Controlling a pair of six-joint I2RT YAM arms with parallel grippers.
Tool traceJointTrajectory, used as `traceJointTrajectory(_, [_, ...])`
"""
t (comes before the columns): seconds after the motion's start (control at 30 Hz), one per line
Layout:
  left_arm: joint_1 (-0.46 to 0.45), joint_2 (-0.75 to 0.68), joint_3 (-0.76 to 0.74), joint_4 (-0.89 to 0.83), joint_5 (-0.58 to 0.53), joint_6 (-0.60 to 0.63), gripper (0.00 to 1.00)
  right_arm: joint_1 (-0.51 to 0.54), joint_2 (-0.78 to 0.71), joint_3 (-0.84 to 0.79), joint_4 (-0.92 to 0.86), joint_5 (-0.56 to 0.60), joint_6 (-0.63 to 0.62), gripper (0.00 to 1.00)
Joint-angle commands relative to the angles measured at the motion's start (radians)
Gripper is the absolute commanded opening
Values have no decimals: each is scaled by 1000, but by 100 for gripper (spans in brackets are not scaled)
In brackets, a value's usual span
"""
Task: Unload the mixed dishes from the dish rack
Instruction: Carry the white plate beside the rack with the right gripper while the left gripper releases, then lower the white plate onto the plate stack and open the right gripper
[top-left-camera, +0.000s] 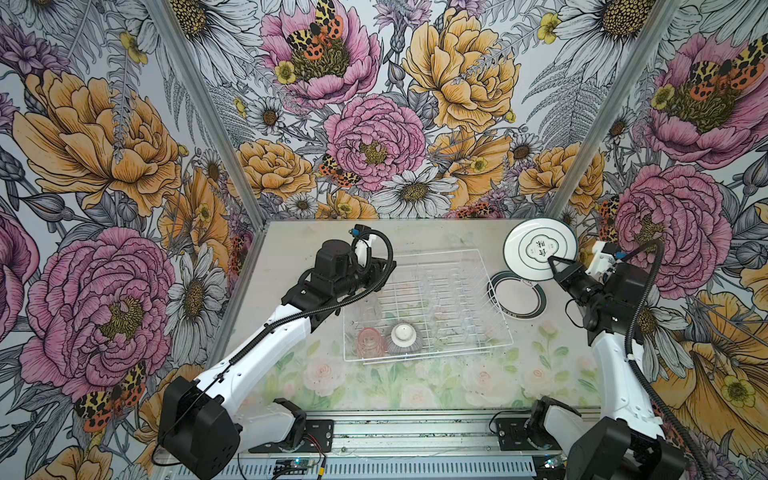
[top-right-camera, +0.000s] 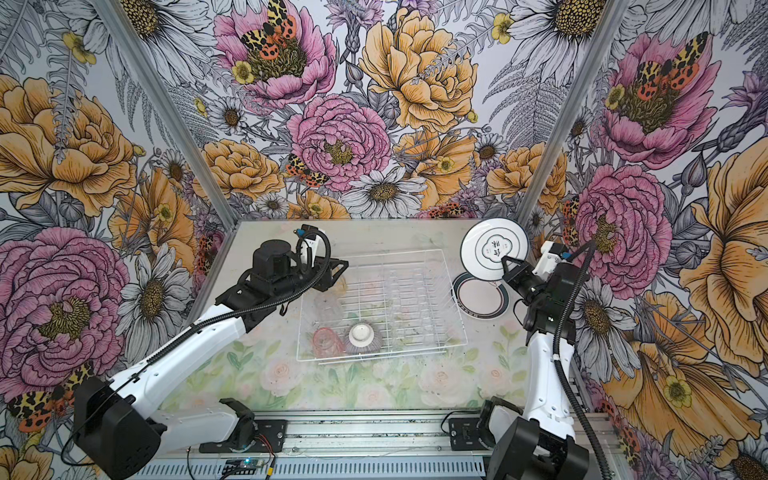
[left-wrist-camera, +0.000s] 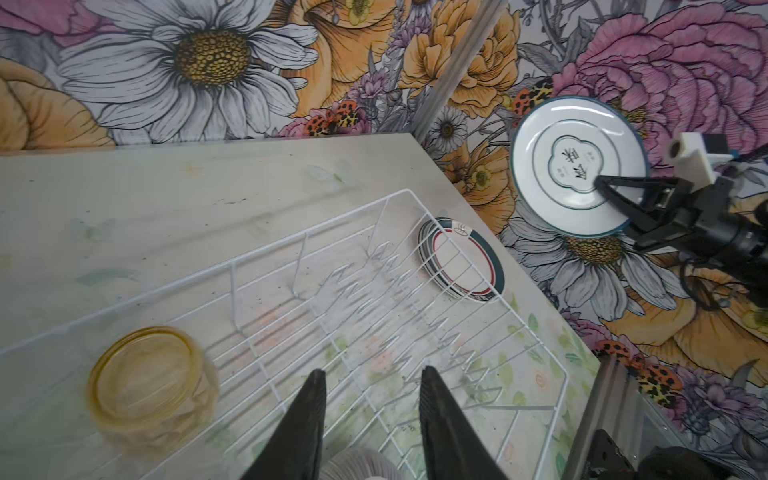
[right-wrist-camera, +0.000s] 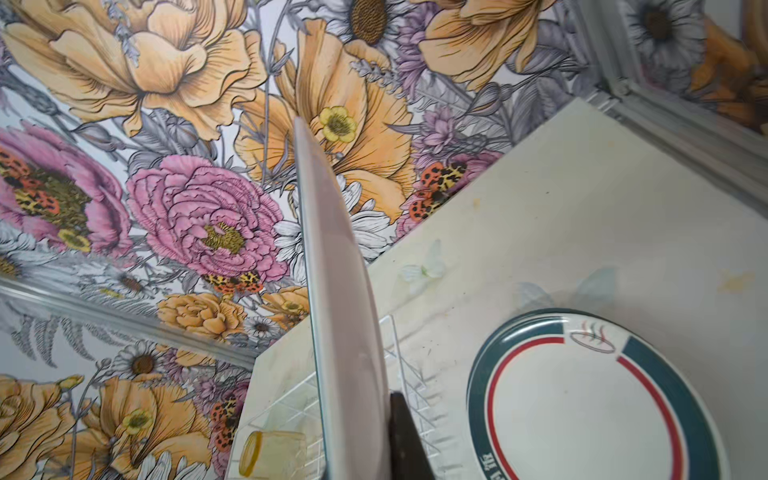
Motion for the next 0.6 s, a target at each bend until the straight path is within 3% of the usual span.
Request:
traceJointTrajectory(0.0, [52, -71, -36, -127, -97, 57, 40, -60, 45, -24, -42, 46, -43, 0])
traceJointTrajectory(0.2, [116, -127, -86, -140, -83, 50, 42, -80, 149, -65, -57, 36, -74, 0])
traceJointTrajectory(0.57, [118, -65, -71, -98, -41, 33, 42, -74, 292, -110, -55, 13, -126, 0])
